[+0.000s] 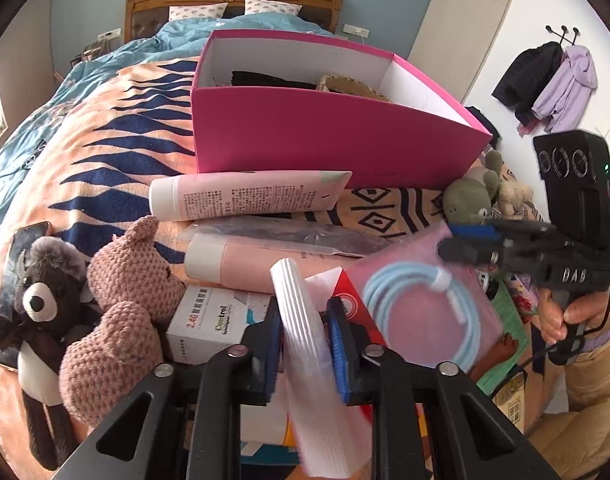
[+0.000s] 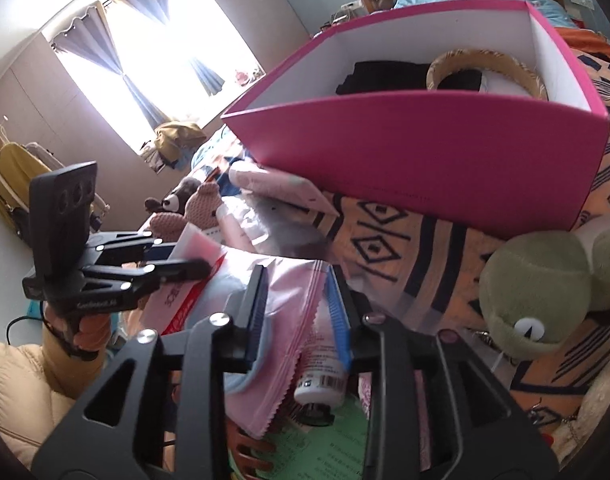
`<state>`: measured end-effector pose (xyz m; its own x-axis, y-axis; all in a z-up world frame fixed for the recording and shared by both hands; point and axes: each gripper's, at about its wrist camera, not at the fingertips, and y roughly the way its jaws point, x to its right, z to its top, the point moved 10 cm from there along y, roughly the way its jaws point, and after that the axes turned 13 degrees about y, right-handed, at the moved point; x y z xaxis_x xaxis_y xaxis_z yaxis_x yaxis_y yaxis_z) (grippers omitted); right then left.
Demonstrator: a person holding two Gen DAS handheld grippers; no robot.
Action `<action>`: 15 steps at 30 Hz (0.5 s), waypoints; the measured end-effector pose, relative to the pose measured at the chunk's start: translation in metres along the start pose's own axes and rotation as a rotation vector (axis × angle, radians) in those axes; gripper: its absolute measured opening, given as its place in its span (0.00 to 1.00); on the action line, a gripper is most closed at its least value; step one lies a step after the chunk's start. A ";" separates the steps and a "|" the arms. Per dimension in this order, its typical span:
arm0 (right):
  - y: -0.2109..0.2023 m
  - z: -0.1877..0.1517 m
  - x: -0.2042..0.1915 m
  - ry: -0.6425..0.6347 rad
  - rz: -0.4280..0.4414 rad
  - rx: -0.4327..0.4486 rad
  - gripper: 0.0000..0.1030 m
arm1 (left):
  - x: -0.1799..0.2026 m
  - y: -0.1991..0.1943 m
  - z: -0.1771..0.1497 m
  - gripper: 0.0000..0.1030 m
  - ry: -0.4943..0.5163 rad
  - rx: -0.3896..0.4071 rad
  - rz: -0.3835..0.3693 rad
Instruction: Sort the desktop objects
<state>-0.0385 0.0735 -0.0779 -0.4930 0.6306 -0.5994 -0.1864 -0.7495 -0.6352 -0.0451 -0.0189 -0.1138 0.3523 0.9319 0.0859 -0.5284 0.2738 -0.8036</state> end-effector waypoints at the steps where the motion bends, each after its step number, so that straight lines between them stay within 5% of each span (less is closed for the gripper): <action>1: 0.003 -0.003 0.000 -0.002 0.005 -0.026 0.33 | 0.000 0.001 0.001 0.18 -0.005 0.000 -0.003; 4: 0.005 -0.005 -0.007 -0.047 0.001 -0.020 0.09 | -0.003 0.001 0.005 0.17 -0.009 0.009 0.003; 7: -0.001 0.002 -0.013 -0.082 -0.020 0.028 0.07 | -0.005 -0.002 0.013 0.17 -0.007 0.027 0.008; 9: -0.009 0.014 -0.017 -0.085 -0.018 0.087 0.07 | -0.009 -0.004 0.019 0.24 -0.007 0.034 0.022; 13: -0.021 0.037 -0.022 -0.069 -0.002 0.176 0.06 | -0.018 -0.006 0.022 0.54 -0.028 0.033 0.033; 15: -0.020 0.043 -0.019 -0.045 0.001 0.190 0.06 | -0.018 -0.006 0.021 0.59 -0.027 0.030 0.019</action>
<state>-0.0621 0.0681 -0.0328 -0.5301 0.6236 -0.5746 -0.3413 -0.7772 -0.5287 -0.0642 -0.0324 -0.0986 0.3213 0.9430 0.0869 -0.5577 0.2625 -0.7875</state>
